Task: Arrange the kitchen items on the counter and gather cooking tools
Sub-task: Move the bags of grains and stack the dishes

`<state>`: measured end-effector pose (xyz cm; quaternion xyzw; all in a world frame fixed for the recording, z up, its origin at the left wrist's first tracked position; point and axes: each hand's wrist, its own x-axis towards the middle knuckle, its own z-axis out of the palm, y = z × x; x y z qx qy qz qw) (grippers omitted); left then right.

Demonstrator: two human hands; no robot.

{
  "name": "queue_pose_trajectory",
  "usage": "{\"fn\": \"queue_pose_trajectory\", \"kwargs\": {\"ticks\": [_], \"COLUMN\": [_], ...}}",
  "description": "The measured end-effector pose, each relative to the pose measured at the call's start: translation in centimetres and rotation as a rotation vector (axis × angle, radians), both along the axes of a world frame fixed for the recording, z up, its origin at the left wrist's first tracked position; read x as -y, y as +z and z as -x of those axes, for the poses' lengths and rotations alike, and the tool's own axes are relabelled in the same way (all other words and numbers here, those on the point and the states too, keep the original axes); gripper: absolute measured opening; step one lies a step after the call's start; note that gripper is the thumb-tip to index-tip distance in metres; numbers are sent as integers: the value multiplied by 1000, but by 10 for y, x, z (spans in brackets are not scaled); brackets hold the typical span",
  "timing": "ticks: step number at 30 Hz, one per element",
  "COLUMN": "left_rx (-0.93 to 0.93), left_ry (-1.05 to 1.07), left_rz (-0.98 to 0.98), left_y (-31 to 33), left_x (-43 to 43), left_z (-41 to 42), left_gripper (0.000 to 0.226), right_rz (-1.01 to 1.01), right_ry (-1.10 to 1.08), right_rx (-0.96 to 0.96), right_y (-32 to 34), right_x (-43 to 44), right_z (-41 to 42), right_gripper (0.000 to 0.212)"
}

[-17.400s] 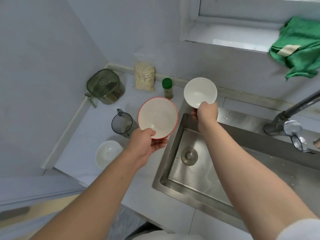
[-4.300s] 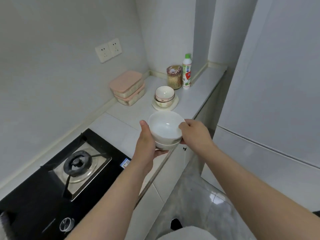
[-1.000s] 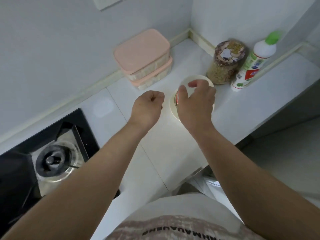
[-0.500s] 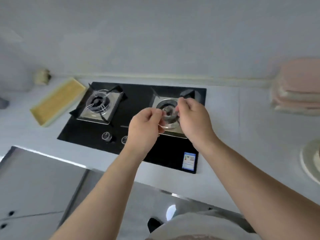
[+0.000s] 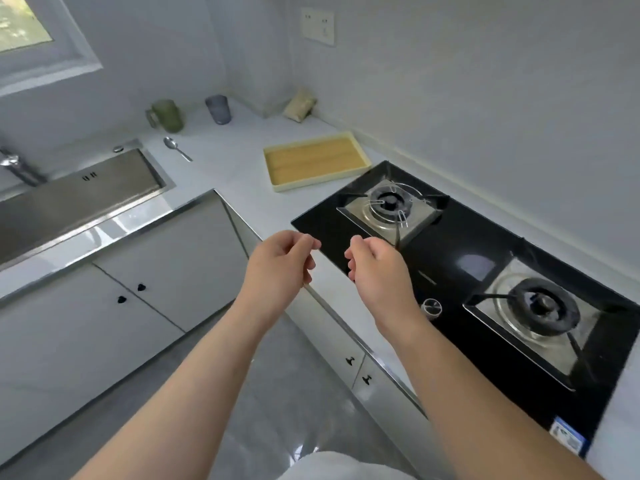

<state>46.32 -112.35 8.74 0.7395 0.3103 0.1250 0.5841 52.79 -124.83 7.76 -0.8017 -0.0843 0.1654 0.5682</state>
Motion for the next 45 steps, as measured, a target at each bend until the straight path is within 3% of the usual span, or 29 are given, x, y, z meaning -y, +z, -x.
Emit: {"fn": "queue_pose_trajectory", "kwargs": {"ticks": [12,24,30,38,45], "left_rx": [-9,-55,-63,-83,-124], "left_ry": [297,607,663,503,250], "left_rz": [152,163,186,166,186], "left_y": [-27,-24,-22,-26,-40], "left_x": [-176,-357,-430,-533,-557], "left_z": [12,-18,-1,5,-70], "left_gripper": [22,22,20,23,23], "right_rz": [38,42,73,87,108], "right_ry": [228,541,617,503,167], "right_rx": [-42,-80,-81,-119,-214], "right_y": [-23,-20,-26,-38,-53], "right_x": [-204,-421,-508,-593,-578], "right_z": [-23,-83,-75,-59,-121], "right_gripper": [31,30,30,31,28]}}
